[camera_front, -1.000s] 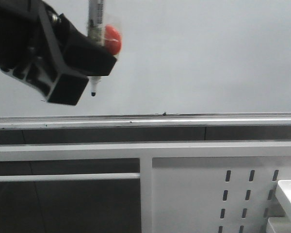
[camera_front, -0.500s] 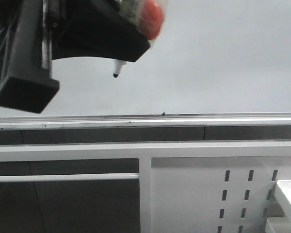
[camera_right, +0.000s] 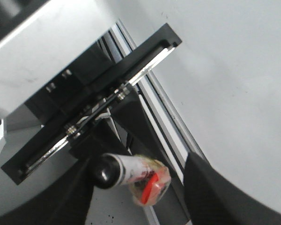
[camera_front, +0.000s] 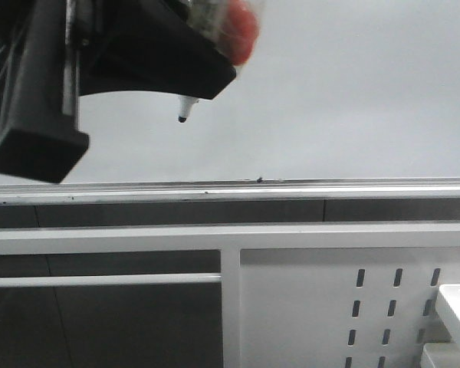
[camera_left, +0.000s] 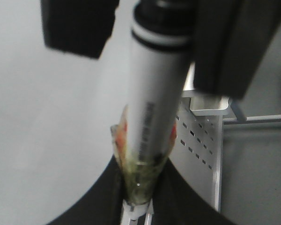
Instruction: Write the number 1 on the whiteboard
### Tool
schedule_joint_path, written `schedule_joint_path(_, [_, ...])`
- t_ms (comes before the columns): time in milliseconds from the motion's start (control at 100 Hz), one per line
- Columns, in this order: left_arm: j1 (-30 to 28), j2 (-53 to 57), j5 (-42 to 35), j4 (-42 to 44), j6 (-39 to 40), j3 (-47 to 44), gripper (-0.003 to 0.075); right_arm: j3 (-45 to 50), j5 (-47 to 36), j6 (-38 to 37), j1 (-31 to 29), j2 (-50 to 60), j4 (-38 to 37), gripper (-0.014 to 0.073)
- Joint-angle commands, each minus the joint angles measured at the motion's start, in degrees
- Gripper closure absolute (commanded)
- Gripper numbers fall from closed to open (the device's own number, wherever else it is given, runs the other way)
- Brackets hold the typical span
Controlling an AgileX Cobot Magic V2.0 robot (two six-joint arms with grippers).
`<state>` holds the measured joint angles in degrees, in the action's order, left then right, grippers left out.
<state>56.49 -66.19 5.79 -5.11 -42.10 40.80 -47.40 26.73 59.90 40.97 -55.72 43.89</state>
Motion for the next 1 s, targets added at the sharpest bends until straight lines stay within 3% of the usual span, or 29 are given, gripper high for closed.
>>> schedule_joint_path(0, [0.4,1.4,-3.2,-0.1,0.3,2.1,0.074,-2.1,-4.3,0.6,0.6,-1.2,1.1,0.0211])
schedule_joint_path(290, [0.4,1.4,-0.6,-0.1,0.3,2.1,0.074,-2.5,-4.7,0.6,0.6,-2.3,2.8,0.0228])
schedule_joint_path(630, [0.4,1.3,-0.6,0.0,0.3,2.1,0.074,-2.5,-0.8,0.6,0.6,-2.4,4.3,0.051])
schedule_joint_path(770, [0.4,1.3,-0.7,0.0,0.3,2.1,0.074,-2.5,3.3,0.6,0.6,-2.6,4.3,0.0673])
schedule_joint_path(990, [0.4,1.4,-0.8,-2.1,0.5,2.1,0.0712,-2.5,3.7,0.6,0.6,-2.6,4.3,0.0666])
